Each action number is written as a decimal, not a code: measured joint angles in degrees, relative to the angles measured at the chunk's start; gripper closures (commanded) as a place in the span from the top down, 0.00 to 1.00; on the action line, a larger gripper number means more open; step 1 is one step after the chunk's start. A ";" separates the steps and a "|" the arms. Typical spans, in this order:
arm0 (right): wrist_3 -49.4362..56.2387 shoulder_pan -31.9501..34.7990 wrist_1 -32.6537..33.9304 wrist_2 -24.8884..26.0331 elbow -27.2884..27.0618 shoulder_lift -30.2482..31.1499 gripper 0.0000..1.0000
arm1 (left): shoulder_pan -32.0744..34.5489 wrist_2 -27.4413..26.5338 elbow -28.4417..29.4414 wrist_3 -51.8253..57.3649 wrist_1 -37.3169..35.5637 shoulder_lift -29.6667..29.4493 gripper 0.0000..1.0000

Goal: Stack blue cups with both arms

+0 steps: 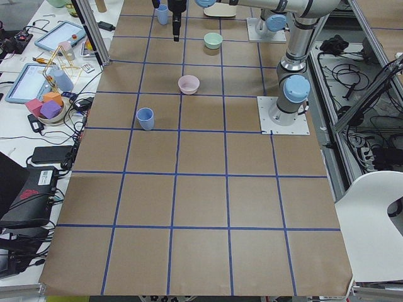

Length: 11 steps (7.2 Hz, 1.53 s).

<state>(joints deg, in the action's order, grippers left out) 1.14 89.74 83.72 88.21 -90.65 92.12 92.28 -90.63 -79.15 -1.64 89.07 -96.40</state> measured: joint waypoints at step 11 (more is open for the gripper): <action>-0.18 -0.12 1.55 -0.15 -0.48 -0.56 1.00 | -5.18 -0.49 0.17 6.81 -7.44 -9.11 1.00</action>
<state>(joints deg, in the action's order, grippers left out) 0.96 89.62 85.27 88.06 -91.13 91.56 87.10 -91.12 -78.98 5.17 81.63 -105.50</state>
